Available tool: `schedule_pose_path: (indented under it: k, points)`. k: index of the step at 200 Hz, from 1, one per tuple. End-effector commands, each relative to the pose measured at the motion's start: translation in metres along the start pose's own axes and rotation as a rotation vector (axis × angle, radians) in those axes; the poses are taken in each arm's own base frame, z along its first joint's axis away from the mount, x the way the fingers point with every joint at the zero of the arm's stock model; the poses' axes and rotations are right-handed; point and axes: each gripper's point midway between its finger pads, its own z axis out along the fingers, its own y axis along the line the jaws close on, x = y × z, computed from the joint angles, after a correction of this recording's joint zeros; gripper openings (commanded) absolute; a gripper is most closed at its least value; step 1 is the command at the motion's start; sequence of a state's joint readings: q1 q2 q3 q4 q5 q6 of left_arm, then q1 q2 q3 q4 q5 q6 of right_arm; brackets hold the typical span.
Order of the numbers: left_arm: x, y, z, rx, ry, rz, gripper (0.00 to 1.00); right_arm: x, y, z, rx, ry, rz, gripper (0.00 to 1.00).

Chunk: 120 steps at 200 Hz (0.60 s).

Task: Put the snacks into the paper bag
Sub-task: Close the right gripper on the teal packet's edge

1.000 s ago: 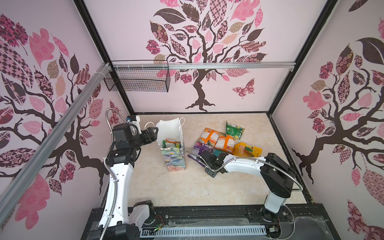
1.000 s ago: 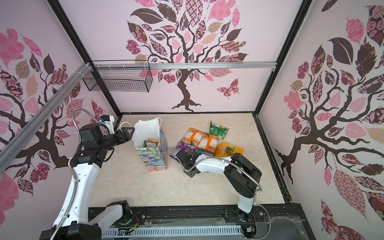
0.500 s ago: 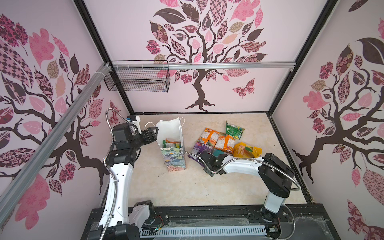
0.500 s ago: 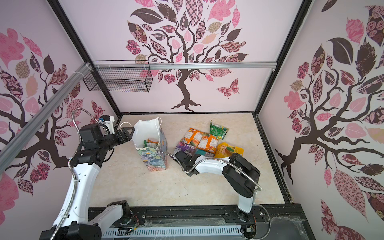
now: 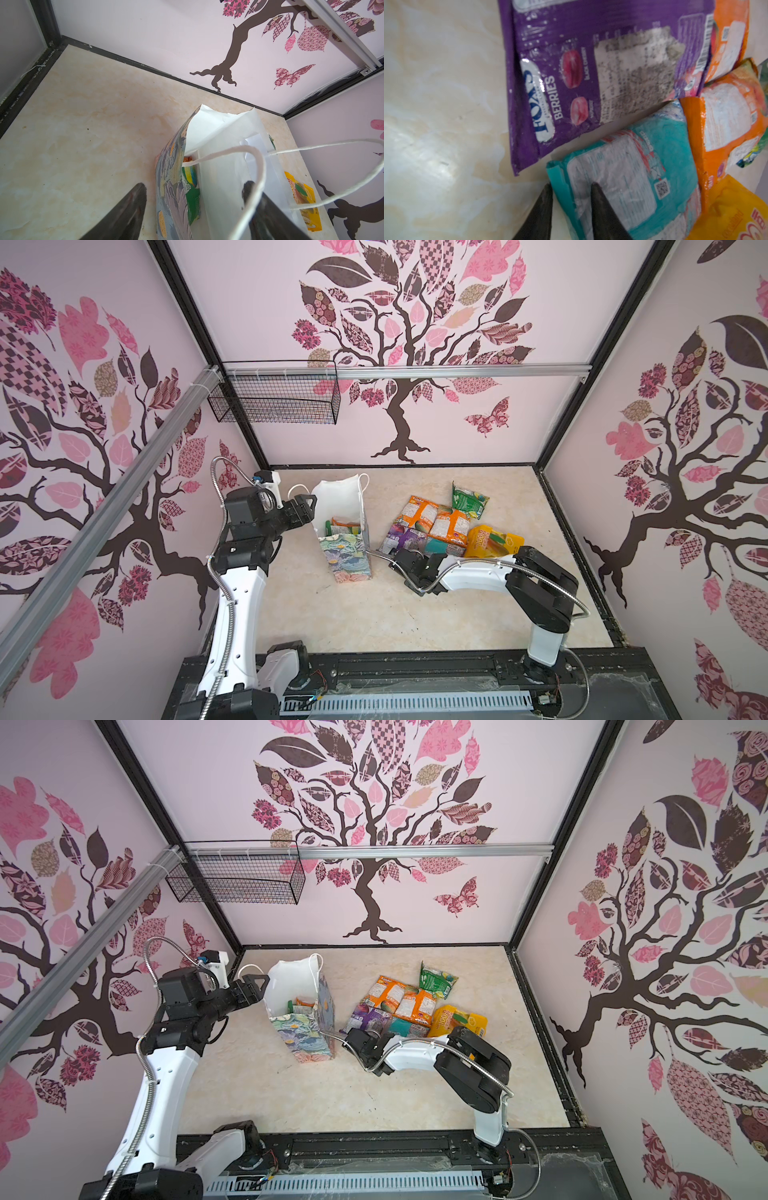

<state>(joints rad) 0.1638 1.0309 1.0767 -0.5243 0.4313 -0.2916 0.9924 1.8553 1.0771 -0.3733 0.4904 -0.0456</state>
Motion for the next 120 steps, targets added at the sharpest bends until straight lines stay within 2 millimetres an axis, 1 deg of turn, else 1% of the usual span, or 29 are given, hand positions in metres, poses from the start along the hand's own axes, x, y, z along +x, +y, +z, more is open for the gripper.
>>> schedule_pose_path:
  k: [1, 15, 30, 39, 61, 82, 102, 120]
  points:
    - [0.004, 0.002, 0.001, 0.005, -0.004, -0.004, 0.77, 0.004, -0.001, 0.010, 0.030, 0.029, -0.006, 0.20]
    - [0.004, 0.002, 0.001, 0.008, -0.005, -0.004, 0.77, 0.005, -0.001, 0.010, 0.028, 0.029, -0.003, 0.10]
    - [0.004, 0.001, 0.001, 0.008, -0.003, -0.006, 0.77, 0.004, -0.001, 0.008, 0.026, 0.024, 0.006, 0.05]
    - [0.004, 0.001, 0.001, 0.010, -0.003, -0.005, 0.77, 0.002, -0.001, 0.006, 0.021, 0.017, 0.016, 0.00]
    - [0.004, 0.001, 0.001, 0.011, -0.002, -0.006, 0.77, -0.005, -0.004, -0.003, -0.010, -0.017, 0.059, 0.00]
    - [0.004, 0.001, 0.000, 0.010, -0.005, -0.002, 0.77, -0.015, -0.008, -0.018, -0.068, -0.065, 0.125, 0.00]
    - [0.004, 0.000, 0.000, 0.012, -0.006, -0.002, 0.77, -0.024, -0.019, -0.032, -0.136, -0.107, 0.210, 0.00]
    - [0.003, 0.000, -0.001, 0.013, -0.008, -0.001, 0.77, -0.028, -0.029, -0.044, -0.202, -0.141, 0.282, 0.00]
